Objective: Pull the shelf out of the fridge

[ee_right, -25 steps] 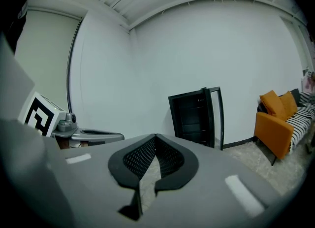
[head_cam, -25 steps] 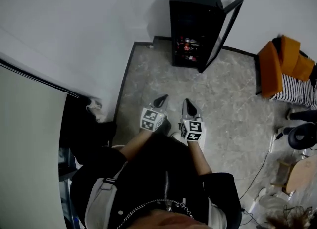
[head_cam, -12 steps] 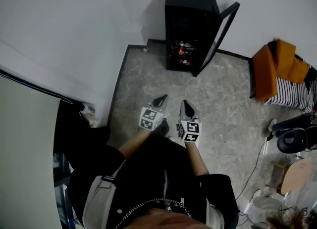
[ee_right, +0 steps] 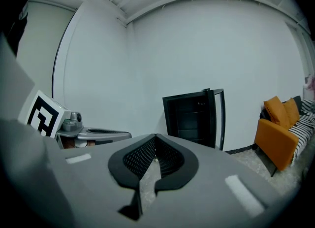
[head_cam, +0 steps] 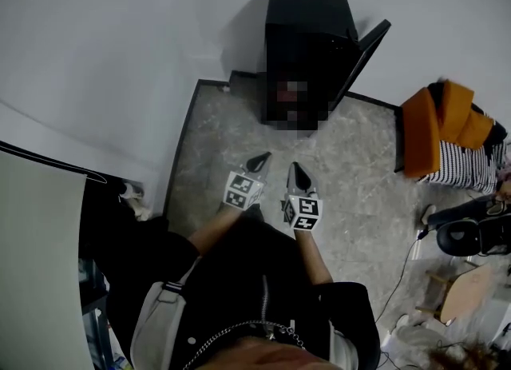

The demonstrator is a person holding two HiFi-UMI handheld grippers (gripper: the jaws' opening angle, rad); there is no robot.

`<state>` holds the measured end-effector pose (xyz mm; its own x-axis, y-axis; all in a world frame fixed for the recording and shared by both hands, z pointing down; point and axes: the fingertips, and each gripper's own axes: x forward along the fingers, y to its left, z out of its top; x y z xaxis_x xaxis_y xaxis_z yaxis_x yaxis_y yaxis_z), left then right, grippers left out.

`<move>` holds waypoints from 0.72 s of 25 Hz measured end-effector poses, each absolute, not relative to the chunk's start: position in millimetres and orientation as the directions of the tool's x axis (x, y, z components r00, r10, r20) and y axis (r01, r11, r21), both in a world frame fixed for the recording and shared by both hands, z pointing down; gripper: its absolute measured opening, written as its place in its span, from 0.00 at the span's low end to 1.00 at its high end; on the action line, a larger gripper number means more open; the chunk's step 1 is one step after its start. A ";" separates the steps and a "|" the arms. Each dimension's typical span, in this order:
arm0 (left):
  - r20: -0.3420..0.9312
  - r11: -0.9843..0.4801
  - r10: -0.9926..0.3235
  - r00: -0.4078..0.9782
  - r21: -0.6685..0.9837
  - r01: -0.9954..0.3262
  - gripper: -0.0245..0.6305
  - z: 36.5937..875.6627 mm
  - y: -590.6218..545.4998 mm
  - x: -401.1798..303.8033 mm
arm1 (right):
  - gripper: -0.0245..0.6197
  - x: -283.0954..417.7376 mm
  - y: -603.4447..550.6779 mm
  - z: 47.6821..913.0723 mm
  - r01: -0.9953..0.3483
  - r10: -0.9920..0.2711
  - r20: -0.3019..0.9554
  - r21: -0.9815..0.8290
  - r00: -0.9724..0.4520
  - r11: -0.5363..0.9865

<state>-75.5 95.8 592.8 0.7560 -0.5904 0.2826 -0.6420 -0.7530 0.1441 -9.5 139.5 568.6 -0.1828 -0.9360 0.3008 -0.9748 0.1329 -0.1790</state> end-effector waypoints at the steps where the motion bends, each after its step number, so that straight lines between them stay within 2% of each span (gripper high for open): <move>1: 0.285 -0.754 -0.587 0.758 0.149 -0.640 0.05 593.4 90.0 -76.0 | 0.04 -10.3 132.9 568.1 -0.976 -0.935 0.304 -0.177 -0.180 0.131; 18: 0.297 -0.782 -0.535 0.791 0.178 -0.597 0.05 601.8 10.0 -79.8 | 0.04 -22.0 47.8 578.5 -0.979 -0.932 0.332 -0.182 -0.147 0.089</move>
